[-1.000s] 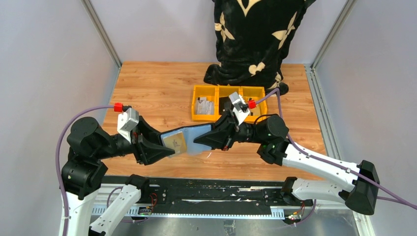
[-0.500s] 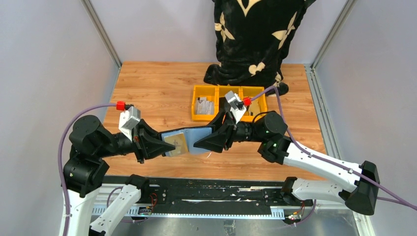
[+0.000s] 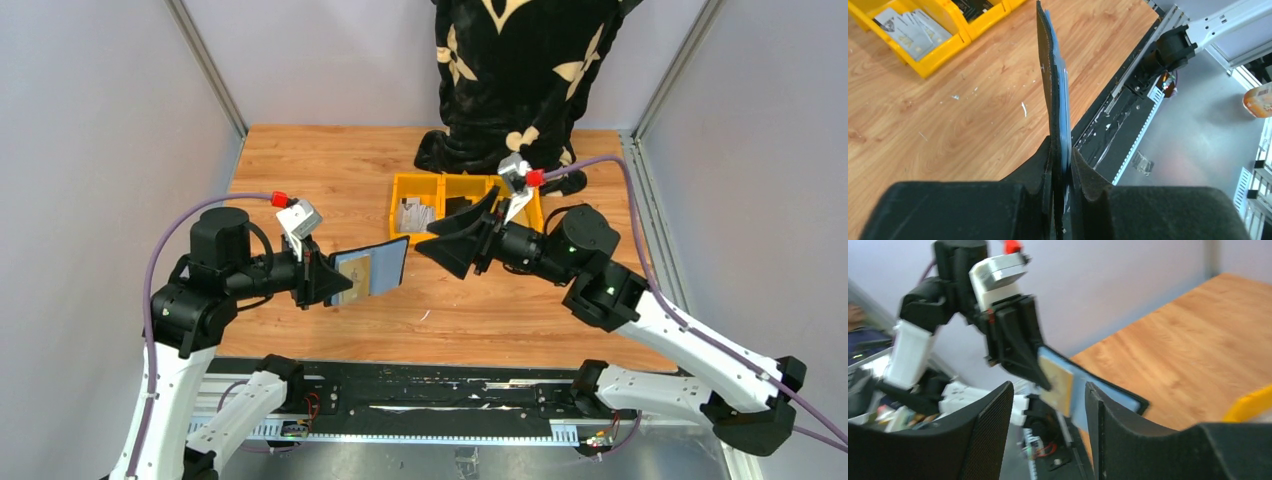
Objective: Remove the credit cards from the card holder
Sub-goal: Remove the credit card from the card holder.
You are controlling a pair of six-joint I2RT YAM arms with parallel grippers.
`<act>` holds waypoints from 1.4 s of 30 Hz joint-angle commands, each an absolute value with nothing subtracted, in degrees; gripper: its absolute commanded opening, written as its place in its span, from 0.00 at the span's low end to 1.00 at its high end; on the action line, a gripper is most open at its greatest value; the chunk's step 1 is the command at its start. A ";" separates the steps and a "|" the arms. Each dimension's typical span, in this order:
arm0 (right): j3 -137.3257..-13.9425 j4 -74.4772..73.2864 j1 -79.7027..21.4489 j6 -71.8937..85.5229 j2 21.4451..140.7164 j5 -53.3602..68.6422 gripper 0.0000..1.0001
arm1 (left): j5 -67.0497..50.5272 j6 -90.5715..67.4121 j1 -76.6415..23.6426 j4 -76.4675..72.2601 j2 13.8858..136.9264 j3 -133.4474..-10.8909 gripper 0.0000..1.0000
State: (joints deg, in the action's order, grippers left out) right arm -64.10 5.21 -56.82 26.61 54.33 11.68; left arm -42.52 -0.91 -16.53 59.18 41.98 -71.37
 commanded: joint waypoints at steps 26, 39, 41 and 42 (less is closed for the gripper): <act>-55.45 28.53 -56.43 43.03 71.40 39.63 0.42 | -58.66 -1.18 -16.70 60.91 44.25 -73.21 0.00; -53.08 30.67 -58.22 43.64 73.04 32.60 0.29 | -62.11 -1.36 -16.70 60.94 44.86 -73.90 0.02; -53.04 30.91 -59.14 42.96 73.19 30.26 0.24 | -62.44 -1.24 -16.68 61.00 44.90 -73.59 0.04; -53.10 30.85 -59.61 42.44 73.29 29.11 0.22 | -62.47 -1.23 -16.70 61.01 44.91 -73.41 0.05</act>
State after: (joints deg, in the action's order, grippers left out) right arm -54.22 29.30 -57.30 43.94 71.94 36.32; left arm -54.43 -0.60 -16.23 63.22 44.75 -71.79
